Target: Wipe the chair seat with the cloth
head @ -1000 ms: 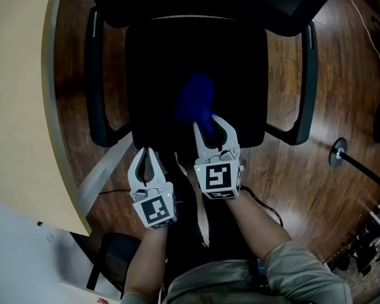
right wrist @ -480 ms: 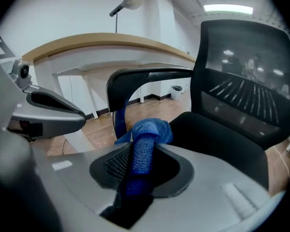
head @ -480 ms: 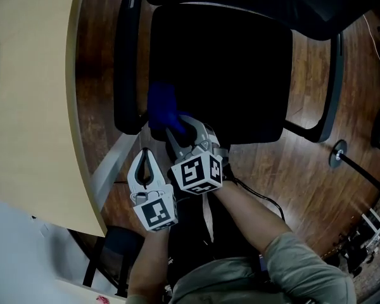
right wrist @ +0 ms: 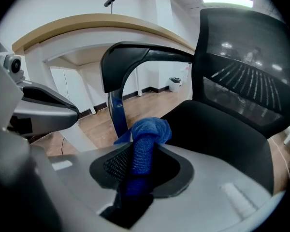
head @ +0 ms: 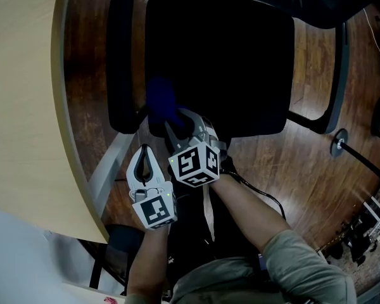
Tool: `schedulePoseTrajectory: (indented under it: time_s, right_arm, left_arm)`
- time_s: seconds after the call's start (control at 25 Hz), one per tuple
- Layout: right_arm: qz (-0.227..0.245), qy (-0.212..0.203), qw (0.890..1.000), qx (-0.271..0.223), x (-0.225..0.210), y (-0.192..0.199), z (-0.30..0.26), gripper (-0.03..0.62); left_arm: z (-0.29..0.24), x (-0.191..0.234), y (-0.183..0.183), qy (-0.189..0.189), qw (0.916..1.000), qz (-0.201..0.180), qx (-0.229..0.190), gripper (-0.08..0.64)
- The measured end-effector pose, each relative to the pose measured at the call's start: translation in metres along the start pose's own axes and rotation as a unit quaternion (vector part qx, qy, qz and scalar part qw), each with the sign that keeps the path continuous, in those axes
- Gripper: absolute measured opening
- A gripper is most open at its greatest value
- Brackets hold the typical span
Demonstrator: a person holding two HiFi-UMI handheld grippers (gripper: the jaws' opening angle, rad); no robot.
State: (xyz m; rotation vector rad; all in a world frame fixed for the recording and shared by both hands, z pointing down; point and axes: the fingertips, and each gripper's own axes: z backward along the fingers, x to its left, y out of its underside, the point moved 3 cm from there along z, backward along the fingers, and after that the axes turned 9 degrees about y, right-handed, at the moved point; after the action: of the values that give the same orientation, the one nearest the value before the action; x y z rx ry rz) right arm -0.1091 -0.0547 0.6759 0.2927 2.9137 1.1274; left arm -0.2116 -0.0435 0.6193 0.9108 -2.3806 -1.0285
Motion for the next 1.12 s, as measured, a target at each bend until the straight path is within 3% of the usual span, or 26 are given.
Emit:
schedulePoseTrajectory:
  time_s: [0.2, 0.52, 0.88, 1.12]
  right_arm:
    - [-0.034, 0.035, 0.999, 0.001, -0.032, 0.011, 0.018, 0.107]
    - [-0.092, 0.108, 0.990, 0.018, -0.109, 0.057, 0.068, 0.106]
    - [-0.171, 0.197, 0.965, 0.038, -0.185, 0.123, 0.128, 0.106]
    - [-0.215, 0.232, 0.947, 0.055, -0.214, 0.164, 0.154, 0.106]
  left_arm:
    - [-0.017, -0.027, -0.013, 0.034, 0.9992, -0.022, 0.002, 0.005]
    - [-0.045, -0.104, -0.042, 0.103, 0.9922, -0.070, -0.007, 0.005]
    - [-0.067, -0.194, -0.051, 0.174, 0.9776, -0.119, -0.004, 0.006]
    - [-0.079, -0.238, -0.053, 0.205, 0.9688, -0.139, -0.002, 0.005]
